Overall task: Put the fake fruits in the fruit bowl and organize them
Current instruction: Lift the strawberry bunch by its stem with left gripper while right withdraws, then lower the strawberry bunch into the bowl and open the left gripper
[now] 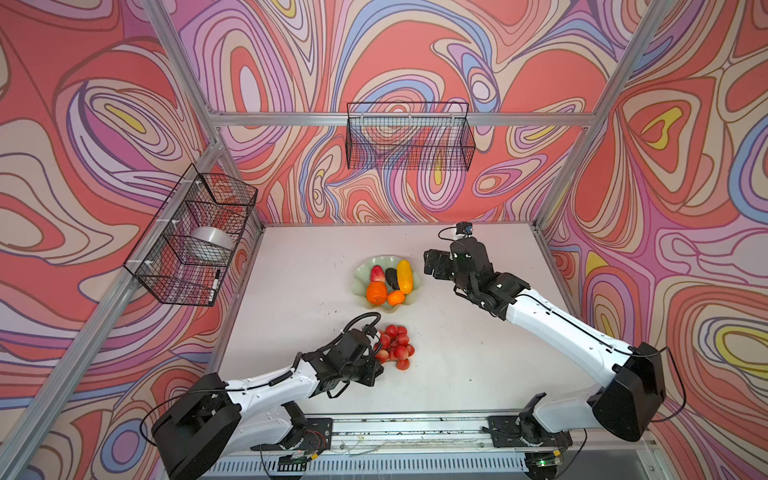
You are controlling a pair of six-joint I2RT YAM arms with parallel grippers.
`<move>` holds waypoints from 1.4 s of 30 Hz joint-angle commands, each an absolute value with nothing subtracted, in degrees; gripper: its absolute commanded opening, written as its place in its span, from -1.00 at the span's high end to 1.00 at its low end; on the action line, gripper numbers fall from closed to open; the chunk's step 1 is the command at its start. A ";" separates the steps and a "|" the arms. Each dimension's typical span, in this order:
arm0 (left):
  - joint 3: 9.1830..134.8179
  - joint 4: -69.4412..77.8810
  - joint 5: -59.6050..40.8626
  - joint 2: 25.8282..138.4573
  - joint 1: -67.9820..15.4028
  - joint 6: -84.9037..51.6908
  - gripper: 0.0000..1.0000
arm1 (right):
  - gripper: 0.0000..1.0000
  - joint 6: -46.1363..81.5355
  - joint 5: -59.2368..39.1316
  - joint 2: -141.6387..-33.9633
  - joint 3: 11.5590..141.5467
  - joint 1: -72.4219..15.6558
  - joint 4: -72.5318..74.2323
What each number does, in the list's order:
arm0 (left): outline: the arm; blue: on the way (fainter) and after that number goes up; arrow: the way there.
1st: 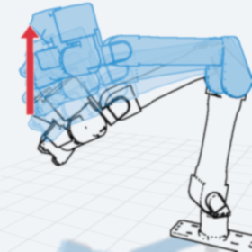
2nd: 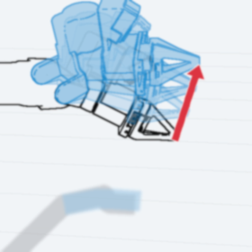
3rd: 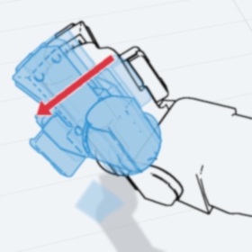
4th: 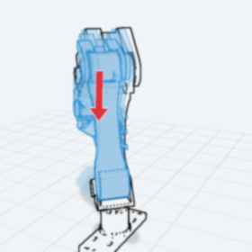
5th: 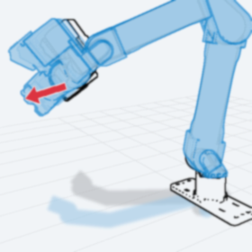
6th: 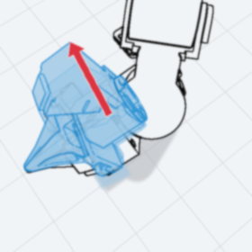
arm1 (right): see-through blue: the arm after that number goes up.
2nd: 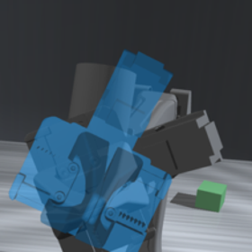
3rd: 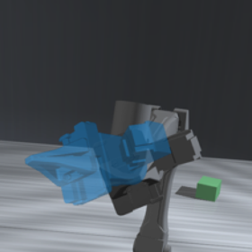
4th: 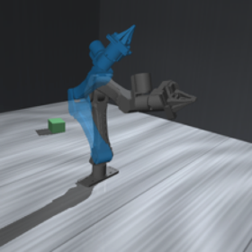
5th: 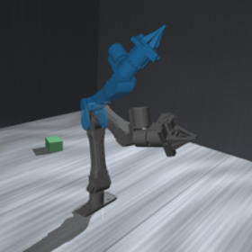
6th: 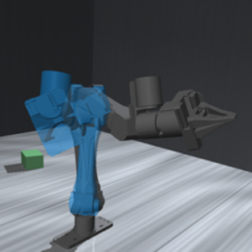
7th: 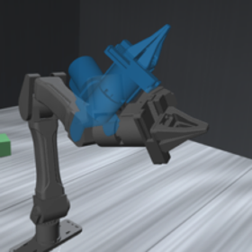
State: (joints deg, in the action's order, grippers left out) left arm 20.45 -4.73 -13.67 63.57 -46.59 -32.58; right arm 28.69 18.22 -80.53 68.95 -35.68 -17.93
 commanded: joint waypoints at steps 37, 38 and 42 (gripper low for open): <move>56.71 -2.92 3.74 75.51 -36.46 -13.54 1.00 | -0.96 30.32 21.48 -69.29 59.79 -33.67 -19.42; 56.85 -2.48 3.50 76.95 -35.98 -13.73 1.00 | -0.96 30.42 21.61 -69.02 59.54 -33.65 -19.42; 57.04 -0.37 1.51 83.20 -33.87 -15.35 1.00 | -0.97 30.16 22.08 -68.05 58.89 -33.31 -19.47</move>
